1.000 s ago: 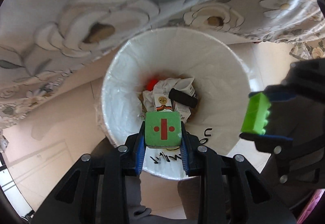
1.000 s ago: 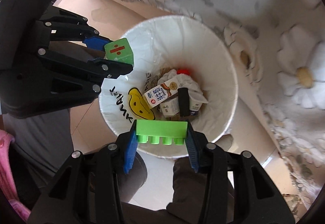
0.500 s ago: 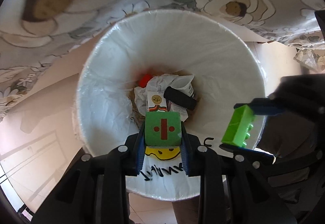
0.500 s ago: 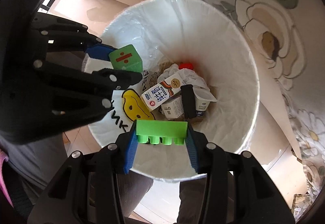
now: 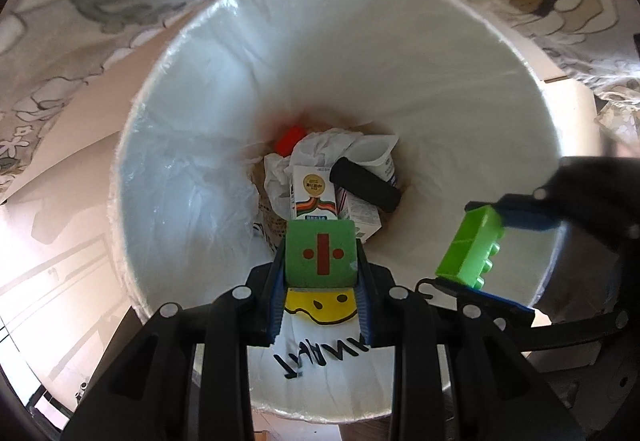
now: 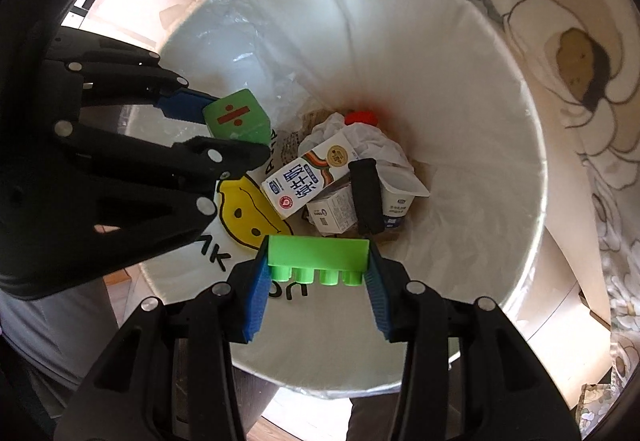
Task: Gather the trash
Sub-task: 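Open left tool to drop the green cube while right tool drops the green block into the wastebasket, then raise both open tools up away from the wastebasket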
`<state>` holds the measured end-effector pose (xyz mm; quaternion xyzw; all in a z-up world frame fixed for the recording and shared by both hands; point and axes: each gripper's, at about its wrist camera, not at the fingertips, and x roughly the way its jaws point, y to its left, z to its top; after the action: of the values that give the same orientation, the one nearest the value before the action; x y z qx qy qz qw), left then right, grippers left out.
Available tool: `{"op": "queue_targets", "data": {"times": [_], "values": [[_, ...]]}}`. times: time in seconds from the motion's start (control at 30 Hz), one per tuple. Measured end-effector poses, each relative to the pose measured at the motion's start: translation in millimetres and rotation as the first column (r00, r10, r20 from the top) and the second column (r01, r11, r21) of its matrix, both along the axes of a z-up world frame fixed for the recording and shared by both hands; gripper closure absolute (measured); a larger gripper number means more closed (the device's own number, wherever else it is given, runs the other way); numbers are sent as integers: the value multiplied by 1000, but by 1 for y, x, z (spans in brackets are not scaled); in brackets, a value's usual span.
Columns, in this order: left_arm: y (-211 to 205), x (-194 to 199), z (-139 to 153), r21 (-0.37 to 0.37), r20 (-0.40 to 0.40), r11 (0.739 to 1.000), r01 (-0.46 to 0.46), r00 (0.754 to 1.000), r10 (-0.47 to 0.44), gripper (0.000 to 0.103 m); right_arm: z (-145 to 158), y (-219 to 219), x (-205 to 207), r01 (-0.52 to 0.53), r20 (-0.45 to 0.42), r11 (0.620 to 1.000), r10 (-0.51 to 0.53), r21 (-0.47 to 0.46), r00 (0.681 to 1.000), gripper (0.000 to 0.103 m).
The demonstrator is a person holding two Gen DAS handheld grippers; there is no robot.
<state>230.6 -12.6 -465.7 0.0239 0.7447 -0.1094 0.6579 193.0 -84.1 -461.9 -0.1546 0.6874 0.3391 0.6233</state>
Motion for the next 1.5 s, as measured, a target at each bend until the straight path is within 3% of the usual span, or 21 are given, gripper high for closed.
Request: {"op": "queue_targets", "data": {"times": [0.23, 0.37, 1.0, 1.27, 1.5], "values": [[0, 1, -11, -19, -36, 1000, -20, 999, 20, 70, -10, 2, 3, 6, 5, 1000, -6, -27, 1000, 58], [-1, 0, -10, -21, -24, 999, -24, 999, 23, 53, -13, 1, 5, 25, -6, 999, -25, -32, 1000, 48], [-1, -5, -2, -14, -18, 1000, -17, 1000, 16, 52, -10, -1, 0, 23, 14, 999, -23, -23, 1000, 48], [5, -13, 27, 9, 26, 1000, -7, 1000, 7, 52, 10, -4, -7, 34, 46, 999, -32, -37, 998, 48], [9, -21, 80, 28, 105, 1000, 3, 994, -6, 52, 62, -6, -15, 29, 127, 999, -25, -29, 992, 48]]}}
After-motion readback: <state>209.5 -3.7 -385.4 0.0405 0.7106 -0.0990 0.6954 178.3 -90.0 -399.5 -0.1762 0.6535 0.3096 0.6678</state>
